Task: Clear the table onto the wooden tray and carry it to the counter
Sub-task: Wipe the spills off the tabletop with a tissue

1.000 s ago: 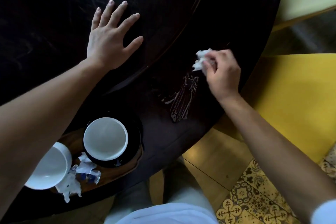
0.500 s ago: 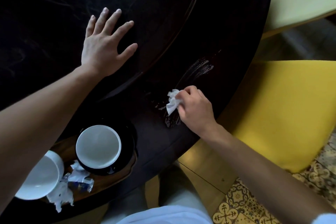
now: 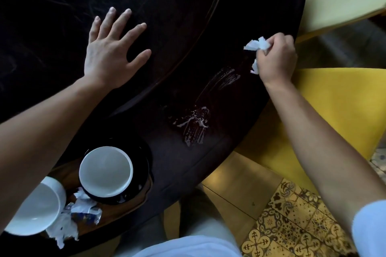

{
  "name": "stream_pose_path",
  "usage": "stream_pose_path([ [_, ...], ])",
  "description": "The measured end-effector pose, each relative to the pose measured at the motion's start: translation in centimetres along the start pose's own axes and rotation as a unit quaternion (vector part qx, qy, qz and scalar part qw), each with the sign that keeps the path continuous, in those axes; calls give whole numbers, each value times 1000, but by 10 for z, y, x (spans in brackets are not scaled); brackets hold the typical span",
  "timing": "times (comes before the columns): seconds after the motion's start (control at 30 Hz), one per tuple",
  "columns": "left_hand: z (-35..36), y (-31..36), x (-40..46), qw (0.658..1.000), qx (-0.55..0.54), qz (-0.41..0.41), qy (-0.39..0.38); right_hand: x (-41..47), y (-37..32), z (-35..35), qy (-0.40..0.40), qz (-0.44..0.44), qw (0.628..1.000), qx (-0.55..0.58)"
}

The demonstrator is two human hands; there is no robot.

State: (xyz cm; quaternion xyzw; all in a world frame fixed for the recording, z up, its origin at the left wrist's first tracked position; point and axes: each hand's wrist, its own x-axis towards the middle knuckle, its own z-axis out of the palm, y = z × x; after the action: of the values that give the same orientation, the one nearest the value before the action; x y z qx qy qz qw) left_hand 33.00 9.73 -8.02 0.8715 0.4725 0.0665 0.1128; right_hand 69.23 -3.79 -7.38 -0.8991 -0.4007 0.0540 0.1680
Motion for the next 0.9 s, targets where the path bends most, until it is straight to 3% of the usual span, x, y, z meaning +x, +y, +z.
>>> stream_pose_path([
  [0.23, 0, 2, 2, 1000, 2, -3, -4, -17, -15, 23, -30, -71, 997, -8],
  [0.6, 0, 0, 1, 1000, 1, 1, 0, -27, -10, 22, -25, -49, 998, -12],
  [0.9, -1, 2, 2, 1000, 4, -1, -6, -146, -27, 19, -144, -222, 964, 10],
])
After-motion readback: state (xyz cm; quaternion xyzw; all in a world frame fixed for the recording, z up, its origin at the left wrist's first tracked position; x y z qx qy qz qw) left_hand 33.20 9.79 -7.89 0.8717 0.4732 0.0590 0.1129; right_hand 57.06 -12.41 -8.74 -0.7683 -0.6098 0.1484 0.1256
